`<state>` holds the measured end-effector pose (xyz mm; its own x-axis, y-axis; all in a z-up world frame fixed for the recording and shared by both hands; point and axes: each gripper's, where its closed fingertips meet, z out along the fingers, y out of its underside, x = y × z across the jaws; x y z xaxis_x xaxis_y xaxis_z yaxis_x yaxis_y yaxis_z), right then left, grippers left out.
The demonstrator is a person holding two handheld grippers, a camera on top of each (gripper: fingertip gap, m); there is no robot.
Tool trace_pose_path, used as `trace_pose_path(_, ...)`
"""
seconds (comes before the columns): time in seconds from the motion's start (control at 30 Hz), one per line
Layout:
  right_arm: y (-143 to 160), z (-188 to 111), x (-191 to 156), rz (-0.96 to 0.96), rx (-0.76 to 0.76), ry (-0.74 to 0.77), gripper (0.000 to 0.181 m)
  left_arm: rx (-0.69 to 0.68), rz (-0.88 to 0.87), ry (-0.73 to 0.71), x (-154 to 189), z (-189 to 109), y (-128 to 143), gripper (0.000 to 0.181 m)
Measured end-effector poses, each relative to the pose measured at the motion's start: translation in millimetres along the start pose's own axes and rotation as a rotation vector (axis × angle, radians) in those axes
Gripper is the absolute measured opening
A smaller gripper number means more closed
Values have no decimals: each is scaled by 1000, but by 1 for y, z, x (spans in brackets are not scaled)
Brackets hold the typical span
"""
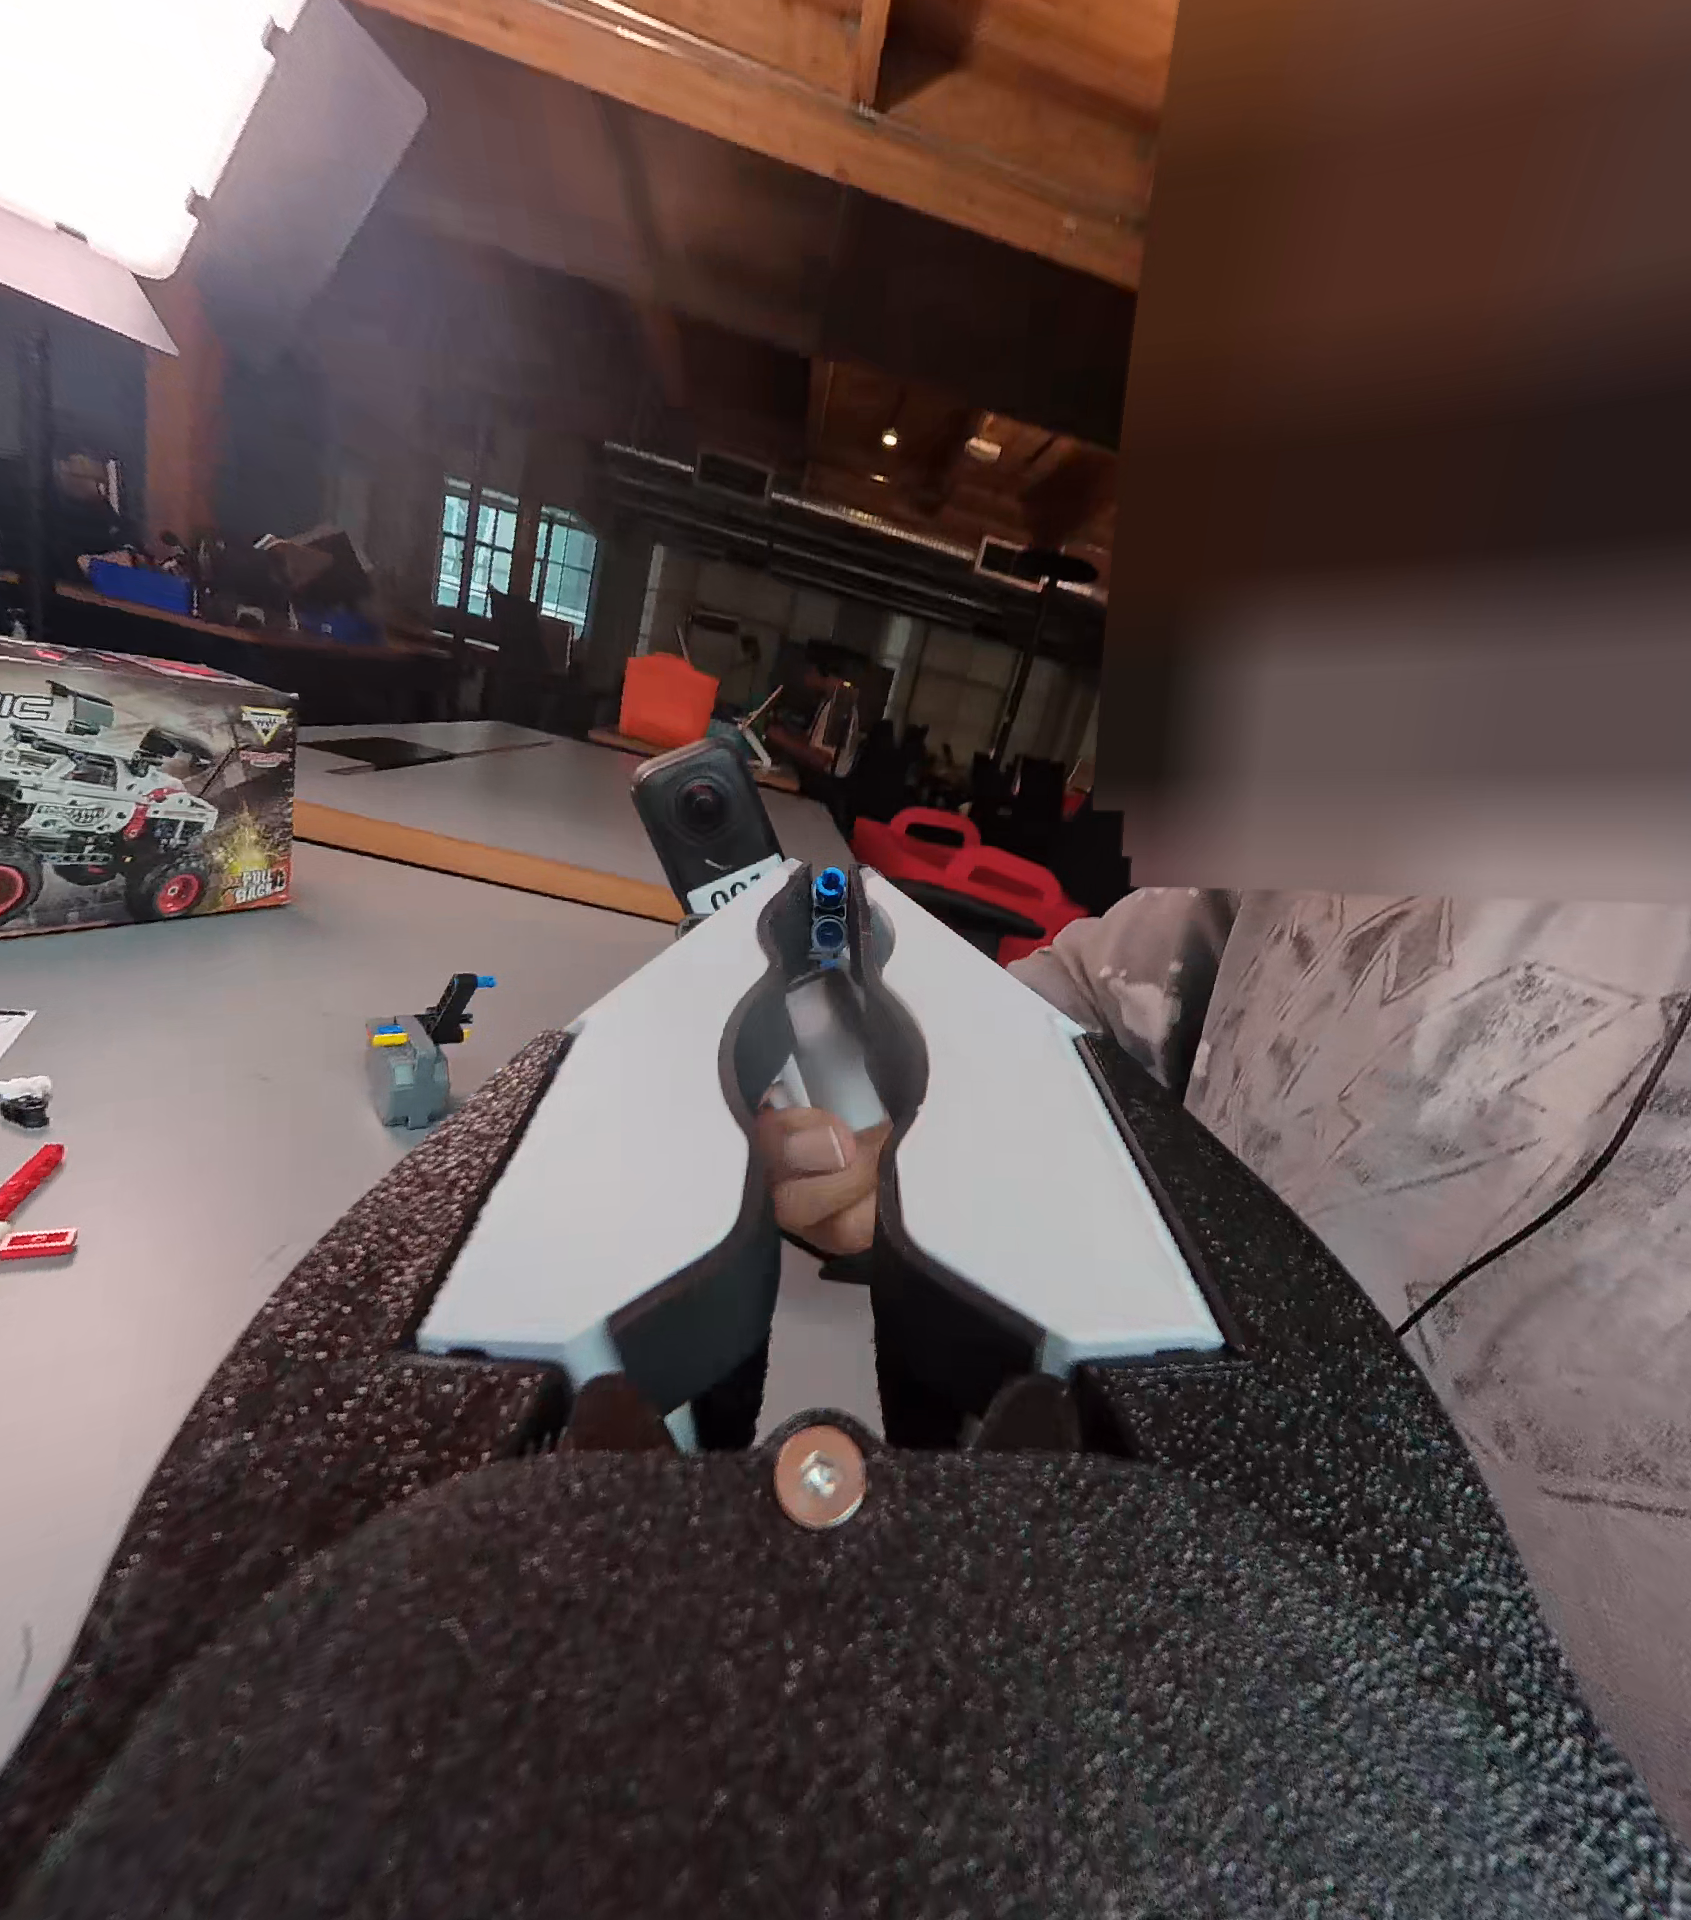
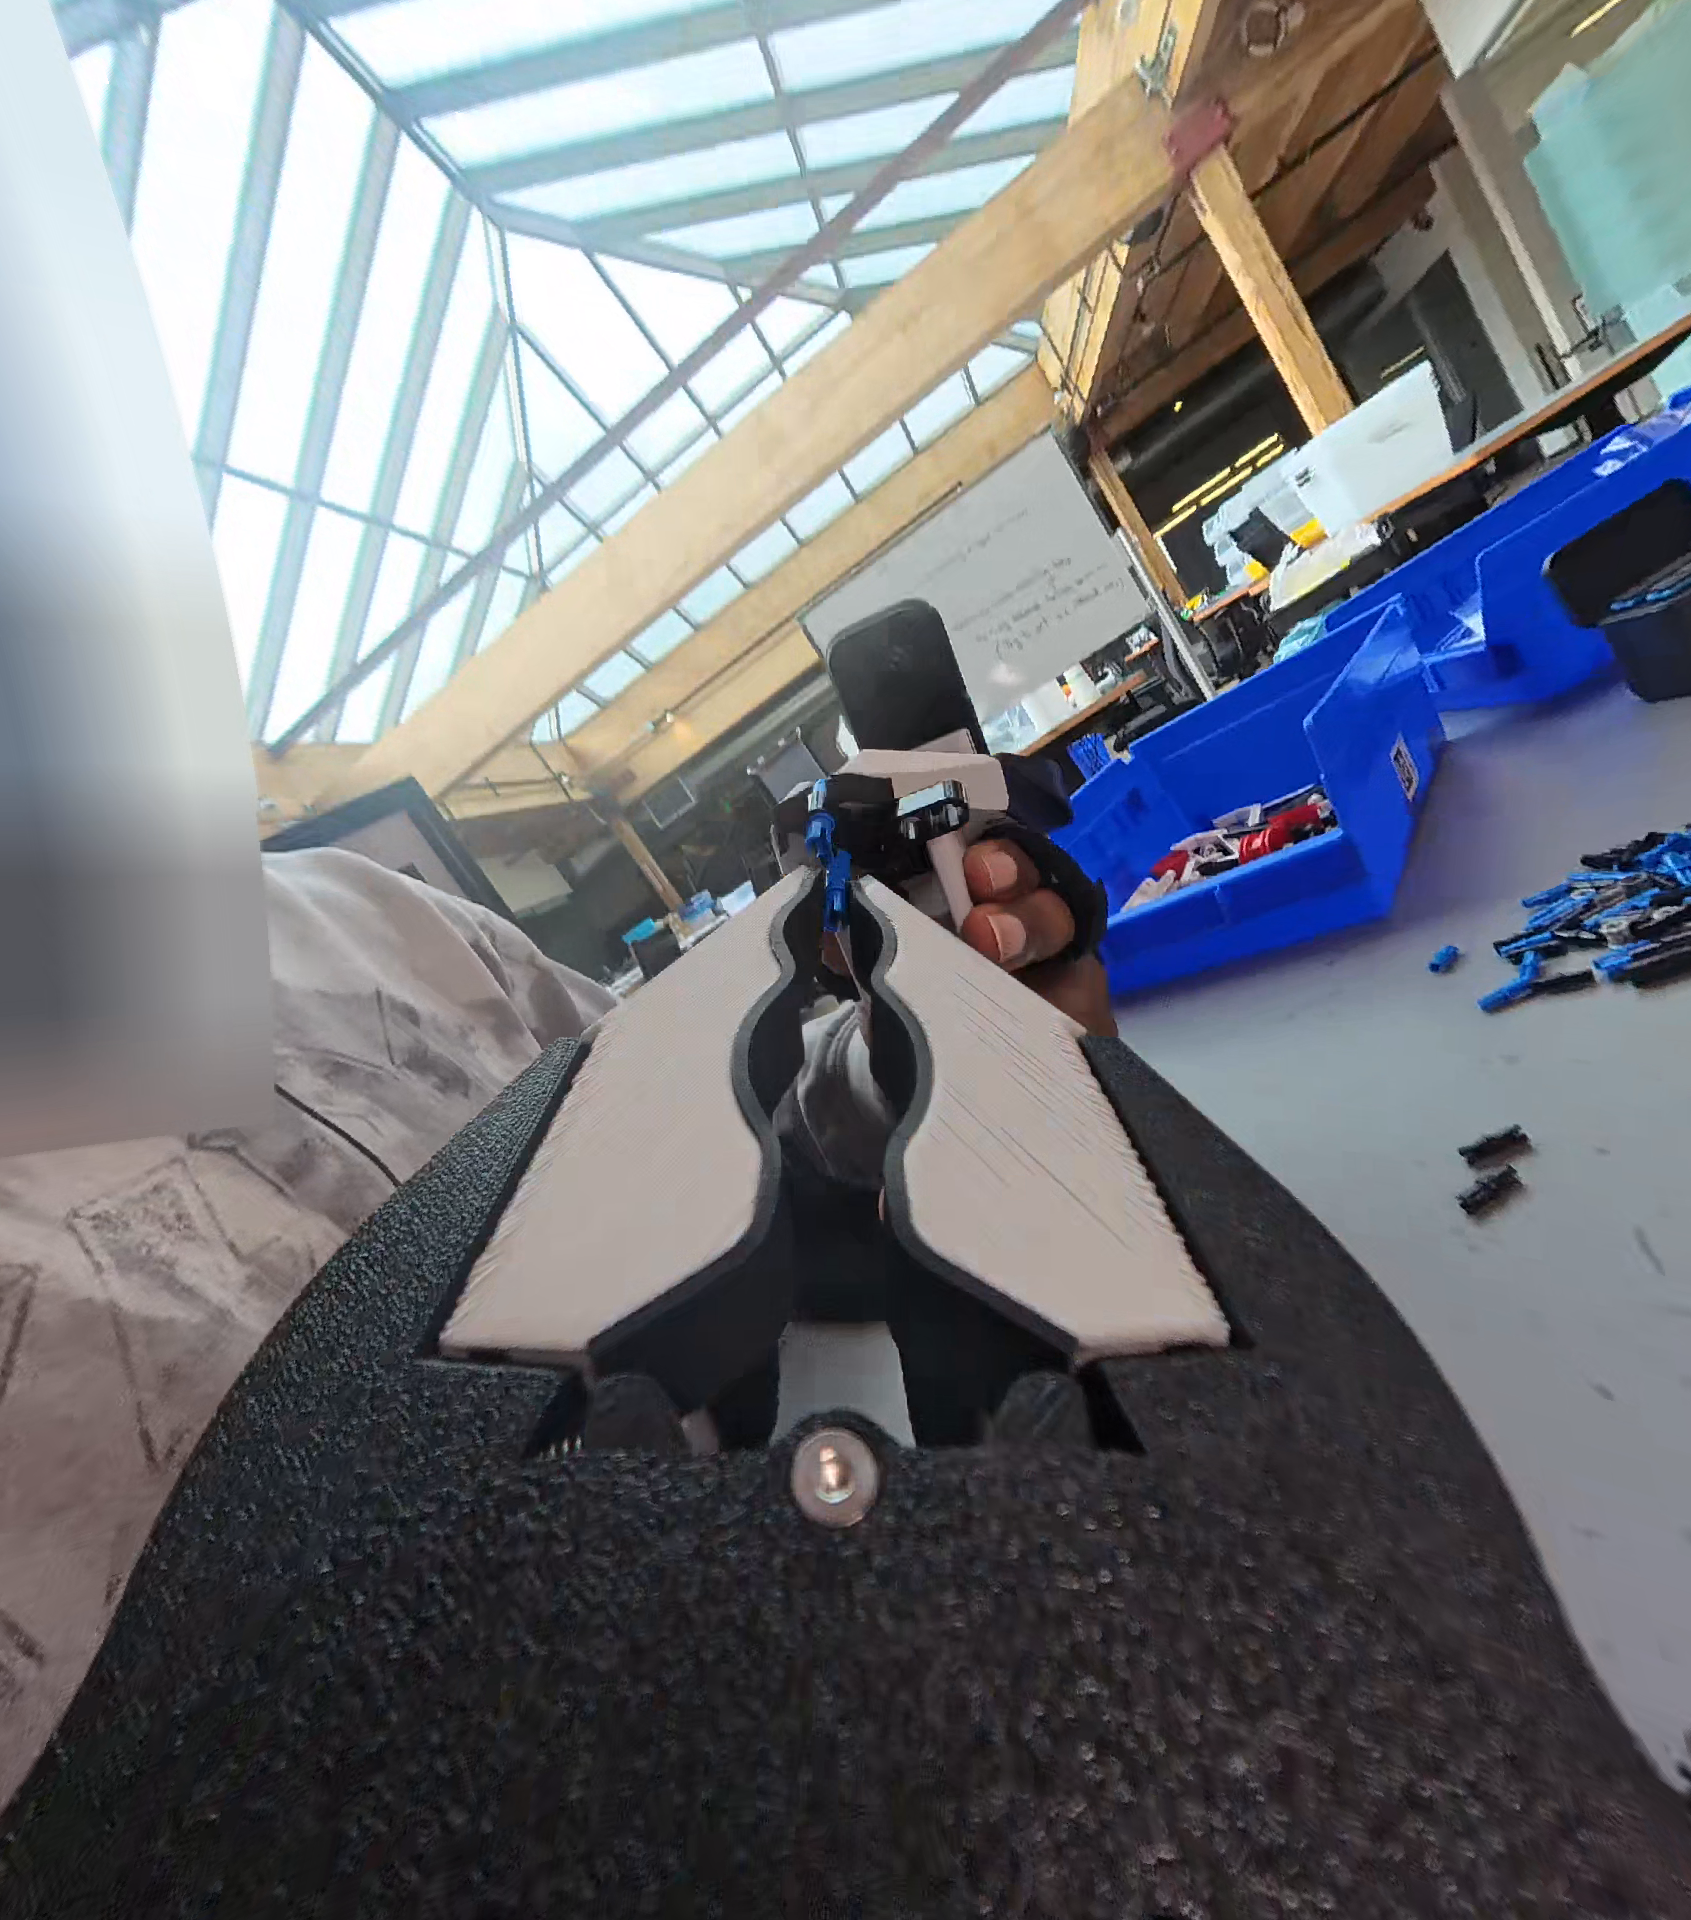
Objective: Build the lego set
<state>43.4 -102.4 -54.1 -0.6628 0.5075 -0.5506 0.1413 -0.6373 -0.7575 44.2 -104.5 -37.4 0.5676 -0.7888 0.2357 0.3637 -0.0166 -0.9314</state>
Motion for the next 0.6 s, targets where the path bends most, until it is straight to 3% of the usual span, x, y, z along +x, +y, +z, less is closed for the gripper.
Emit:
trace_pose_path(0.13, -11, 6, -4, 64, 110, -10, 3, 98, -116, 26, -2, -1, -12, 6)
trace_pose_path(0.33, -15, 6, -1, -171, 90, 135, 3, 182, -230, 40, -9, 0, -14, 6)
trace_pose_path(0.6, -24, 8, 8, -334, 144, 295, 5, 306, -371, 32, -23, -1, -22, 5)
